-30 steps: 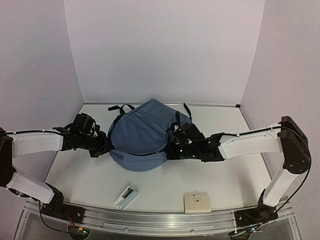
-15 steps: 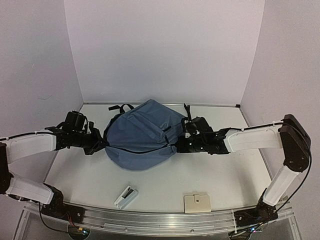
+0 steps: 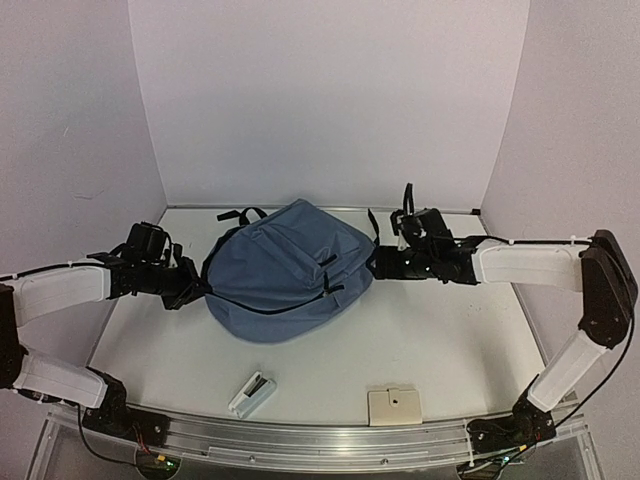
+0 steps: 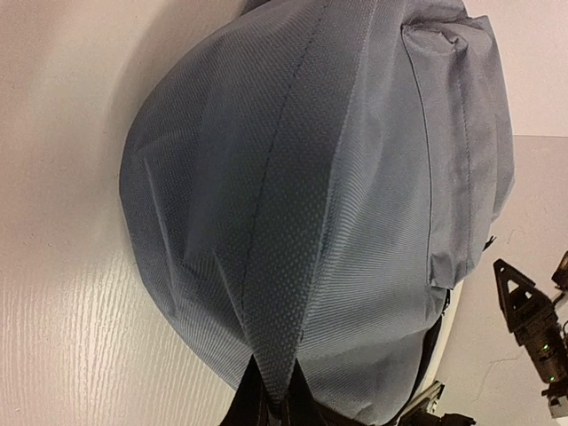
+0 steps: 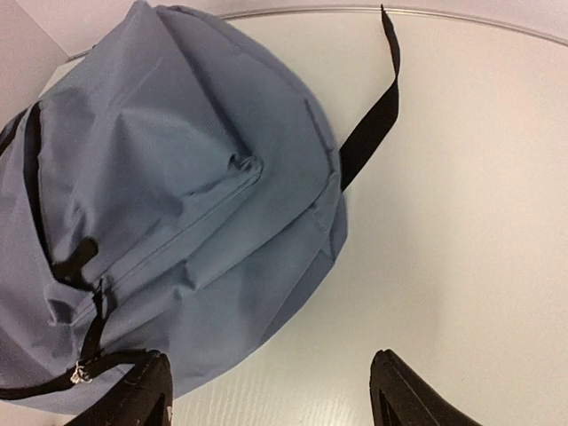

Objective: Pack the student bag
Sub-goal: Zip the student bag at the center of the board, then adjust the student bag at the center of the board.

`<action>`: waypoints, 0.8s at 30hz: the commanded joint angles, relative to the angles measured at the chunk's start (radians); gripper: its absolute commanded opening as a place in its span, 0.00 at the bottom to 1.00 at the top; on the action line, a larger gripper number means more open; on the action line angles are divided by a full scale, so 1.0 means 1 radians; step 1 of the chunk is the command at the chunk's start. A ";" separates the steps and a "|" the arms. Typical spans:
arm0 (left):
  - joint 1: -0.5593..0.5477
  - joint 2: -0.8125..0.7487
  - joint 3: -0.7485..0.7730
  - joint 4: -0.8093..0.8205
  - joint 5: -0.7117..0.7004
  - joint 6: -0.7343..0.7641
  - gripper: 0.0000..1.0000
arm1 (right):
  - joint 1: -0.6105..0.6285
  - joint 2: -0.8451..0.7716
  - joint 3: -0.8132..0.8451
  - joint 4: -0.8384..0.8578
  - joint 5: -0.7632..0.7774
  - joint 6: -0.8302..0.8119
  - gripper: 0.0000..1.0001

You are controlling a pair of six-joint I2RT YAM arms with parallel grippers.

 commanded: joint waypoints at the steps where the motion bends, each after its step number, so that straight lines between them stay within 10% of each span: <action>1: 0.007 0.004 0.037 -0.029 -0.031 0.025 0.00 | -0.089 0.099 0.115 -0.013 -0.137 -0.111 0.76; 7: 0.007 0.001 0.039 -0.039 -0.039 0.027 0.00 | -0.143 0.268 0.273 -0.014 -0.259 -0.204 0.75; 13: 0.006 0.023 0.067 -0.049 -0.046 0.056 0.00 | -0.172 0.410 0.365 -0.014 -0.330 -0.217 0.51; 18: 0.029 0.094 0.120 -0.020 -0.068 0.131 0.00 | -0.174 0.412 0.323 0.024 -0.427 -0.217 0.04; 24: 0.086 0.311 0.324 0.011 -0.046 0.252 0.00 | -0.167 0.246 0.109 0.048 -0.418 -0.146 0.00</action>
